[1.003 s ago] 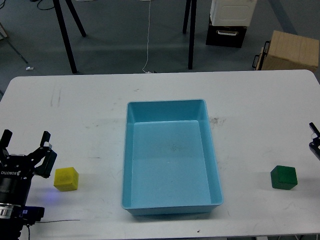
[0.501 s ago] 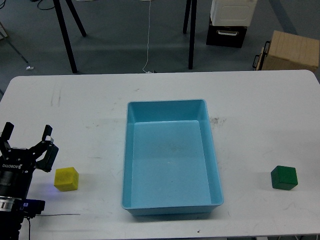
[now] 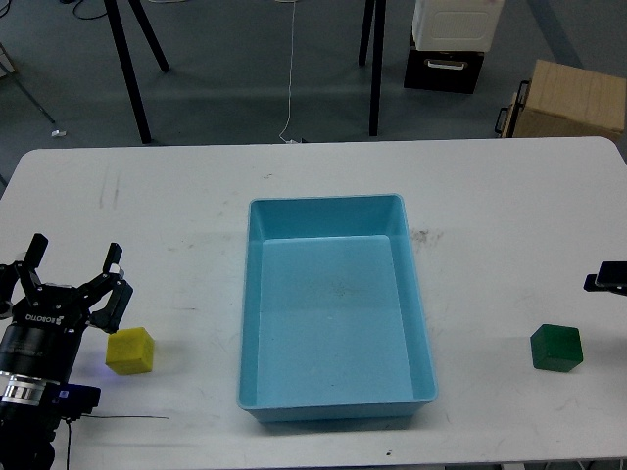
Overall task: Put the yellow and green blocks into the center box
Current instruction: 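Move the right gripper toward the dark green cube, then close the right gripper on the dark green cube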
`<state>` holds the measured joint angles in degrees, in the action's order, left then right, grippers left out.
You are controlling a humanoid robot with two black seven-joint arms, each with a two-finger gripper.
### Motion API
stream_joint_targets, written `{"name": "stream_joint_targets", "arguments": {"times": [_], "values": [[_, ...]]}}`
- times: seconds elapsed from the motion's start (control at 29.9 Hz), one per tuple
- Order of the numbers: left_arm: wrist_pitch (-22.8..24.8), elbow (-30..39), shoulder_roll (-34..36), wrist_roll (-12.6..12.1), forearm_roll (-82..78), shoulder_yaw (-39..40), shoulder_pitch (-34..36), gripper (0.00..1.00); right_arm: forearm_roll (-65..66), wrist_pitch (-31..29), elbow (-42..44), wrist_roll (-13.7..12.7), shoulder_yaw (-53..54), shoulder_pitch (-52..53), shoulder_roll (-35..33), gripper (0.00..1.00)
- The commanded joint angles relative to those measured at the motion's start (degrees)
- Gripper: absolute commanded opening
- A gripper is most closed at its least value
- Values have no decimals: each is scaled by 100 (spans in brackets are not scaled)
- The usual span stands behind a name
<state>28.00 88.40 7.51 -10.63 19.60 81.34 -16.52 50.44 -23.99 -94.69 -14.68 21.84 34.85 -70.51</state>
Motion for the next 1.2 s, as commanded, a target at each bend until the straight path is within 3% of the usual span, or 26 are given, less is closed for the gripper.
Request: {"name": "stream_joint_targets", "arguments": {"times": [0.0, 0.37, 0.7, 0.77, 0.9, 1.1, 1.17], "values": [[0, -50, -12, 17, -17, -109, 61, 100, 18, 0, 82, -9, -83, 48, 432, 100], [0, -129, -30, 35, -88, -127, 61, 100, 27, 61, 354, -26, -1620, 1172, 1109, 100], [0, -252, -30, 44, -88, -127, 35, 100, 18, 131, 548, -88, -1762, 1243, 1382, 97], [0, -270, -30, 44, -88, -127, 35, 100, 18, 123, 531, -88, -1771, 1243, 1365, 87], [0, -270, -30, 44, -88, -135, 35, 100, 88, 96, 513, -175, -2007, 1278, 1356, 37], [0, -270, -30, 44, -88, -135, 43, 100, -8, 184, 486, -202, -1999, 1366, 1321, 2], [0, -296, -30, 44, -88, -136, 43, 100, -121, 202, 390, -202, -1903, 1637, 1233, 1]]}}
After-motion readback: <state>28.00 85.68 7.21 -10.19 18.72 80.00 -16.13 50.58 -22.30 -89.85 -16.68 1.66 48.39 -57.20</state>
